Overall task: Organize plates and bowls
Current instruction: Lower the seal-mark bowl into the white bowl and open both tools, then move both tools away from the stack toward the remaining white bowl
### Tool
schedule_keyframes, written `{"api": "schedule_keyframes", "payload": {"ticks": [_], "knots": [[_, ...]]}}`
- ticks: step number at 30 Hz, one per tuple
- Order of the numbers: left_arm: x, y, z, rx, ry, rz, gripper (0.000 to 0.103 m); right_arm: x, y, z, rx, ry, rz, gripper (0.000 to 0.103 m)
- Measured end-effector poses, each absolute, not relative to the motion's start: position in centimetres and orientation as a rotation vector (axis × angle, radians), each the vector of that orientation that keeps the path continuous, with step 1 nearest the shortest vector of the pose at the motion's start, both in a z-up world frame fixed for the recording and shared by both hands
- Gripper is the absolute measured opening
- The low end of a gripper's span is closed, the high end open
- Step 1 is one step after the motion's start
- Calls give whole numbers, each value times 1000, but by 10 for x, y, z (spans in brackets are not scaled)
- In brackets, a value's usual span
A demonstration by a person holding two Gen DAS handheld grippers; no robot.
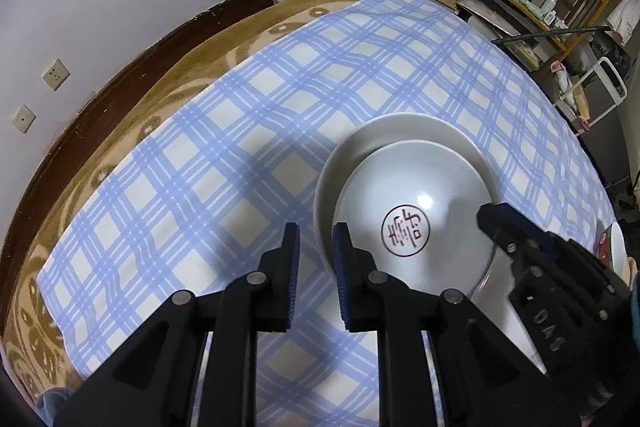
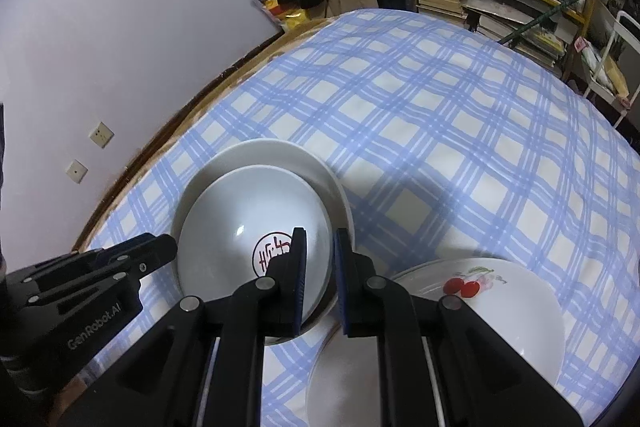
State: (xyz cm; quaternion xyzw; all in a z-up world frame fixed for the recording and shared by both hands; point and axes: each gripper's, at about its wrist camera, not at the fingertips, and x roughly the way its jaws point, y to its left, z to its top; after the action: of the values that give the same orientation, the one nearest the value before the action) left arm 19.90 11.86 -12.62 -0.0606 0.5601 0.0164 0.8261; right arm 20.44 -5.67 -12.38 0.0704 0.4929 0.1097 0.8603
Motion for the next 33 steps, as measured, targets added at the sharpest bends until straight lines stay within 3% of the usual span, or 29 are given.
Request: {"api": "schedule_keyframes", "payload": {"ticks": [8,12,15,18,20,24,33], "knots": [[192,113,-122,-75,1182,43,22,198,-77,-102,178,980,224,31],[186,103,-114,-44,1165,15,27,193,-95,-93,189,964,203,48],[183,93,-105,-1,1134,10,37,187,-111,-87,190,950,181,57],[182,81,-95,33,1109,3,54,182,-129,-84,191,947,158,68],[182,73,-90,67,1097,12,71,178,-141,-81,194,941,143,75],[179,53,-77,114,1047,8,77,168,-172,-73,210,917,113,91],[170,-12,-54,108,969,-78,83,148,-242,-55,240,862,17,94]]}}
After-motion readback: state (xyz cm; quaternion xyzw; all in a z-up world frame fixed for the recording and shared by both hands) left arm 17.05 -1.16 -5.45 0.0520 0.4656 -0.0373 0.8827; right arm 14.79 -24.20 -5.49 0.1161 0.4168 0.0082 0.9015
